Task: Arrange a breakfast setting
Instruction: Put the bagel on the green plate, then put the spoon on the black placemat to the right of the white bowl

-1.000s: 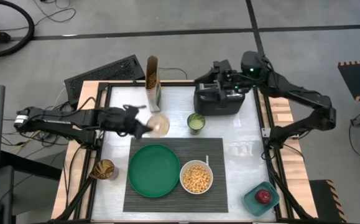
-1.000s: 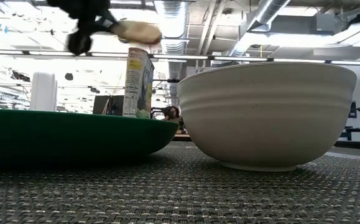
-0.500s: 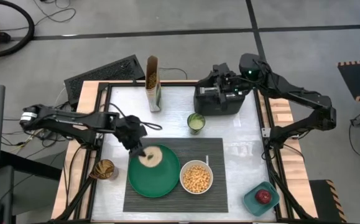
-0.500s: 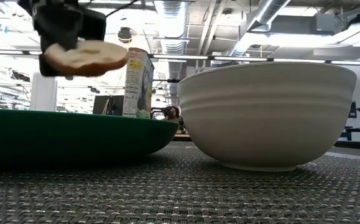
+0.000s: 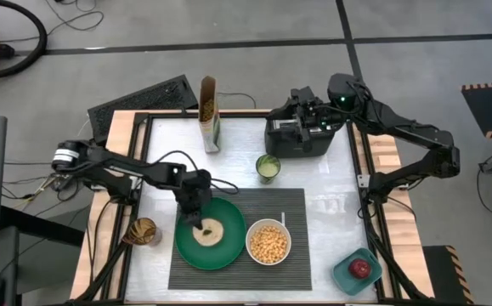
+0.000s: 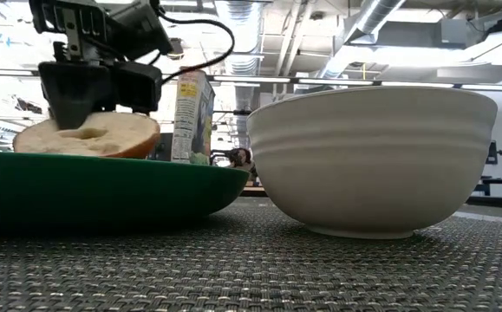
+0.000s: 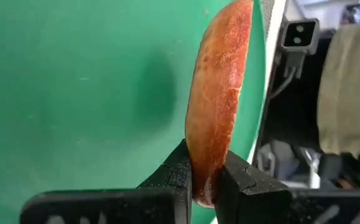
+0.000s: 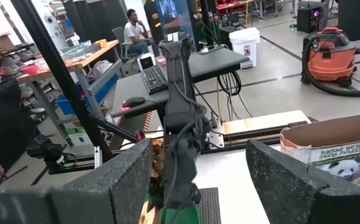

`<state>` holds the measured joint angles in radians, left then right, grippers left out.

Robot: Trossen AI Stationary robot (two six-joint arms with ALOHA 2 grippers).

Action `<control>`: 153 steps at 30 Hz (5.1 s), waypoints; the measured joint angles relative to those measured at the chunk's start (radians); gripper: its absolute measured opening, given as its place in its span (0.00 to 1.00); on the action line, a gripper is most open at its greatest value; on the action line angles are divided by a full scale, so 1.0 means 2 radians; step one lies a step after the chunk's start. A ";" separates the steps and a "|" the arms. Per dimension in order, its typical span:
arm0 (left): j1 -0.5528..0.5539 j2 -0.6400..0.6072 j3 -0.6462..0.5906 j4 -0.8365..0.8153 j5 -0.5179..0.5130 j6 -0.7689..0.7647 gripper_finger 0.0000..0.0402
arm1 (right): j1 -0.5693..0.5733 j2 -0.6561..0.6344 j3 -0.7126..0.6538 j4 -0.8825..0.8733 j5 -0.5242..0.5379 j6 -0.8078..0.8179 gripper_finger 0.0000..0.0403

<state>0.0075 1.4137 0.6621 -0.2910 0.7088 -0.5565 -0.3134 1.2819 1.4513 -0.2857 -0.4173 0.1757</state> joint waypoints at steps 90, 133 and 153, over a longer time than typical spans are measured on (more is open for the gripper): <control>-0.485 -0.108 0.393 -0.592 -0.332 -0.099 0.49 | -0.001 0.000 0.000 -0.038 0.014 -0.062 0.71; -0.532 -0.203 0.156 -0.461 -0.328 -0.081 0.51 | -0.005 0.000 0.000 -0.009 0.043 -0.034 0.71; -0.532 -0.203 0.156 -0.461 -0.314 -0.068 0.23 | -0.005 0.000 0.000 -0.009 0.043 -0.034 0.71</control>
<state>-1.0569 1.0077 0.9745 -1.2134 0.0810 -0.6918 -0.3233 1.2823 1.4513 -0.3046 -0.3305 0.1070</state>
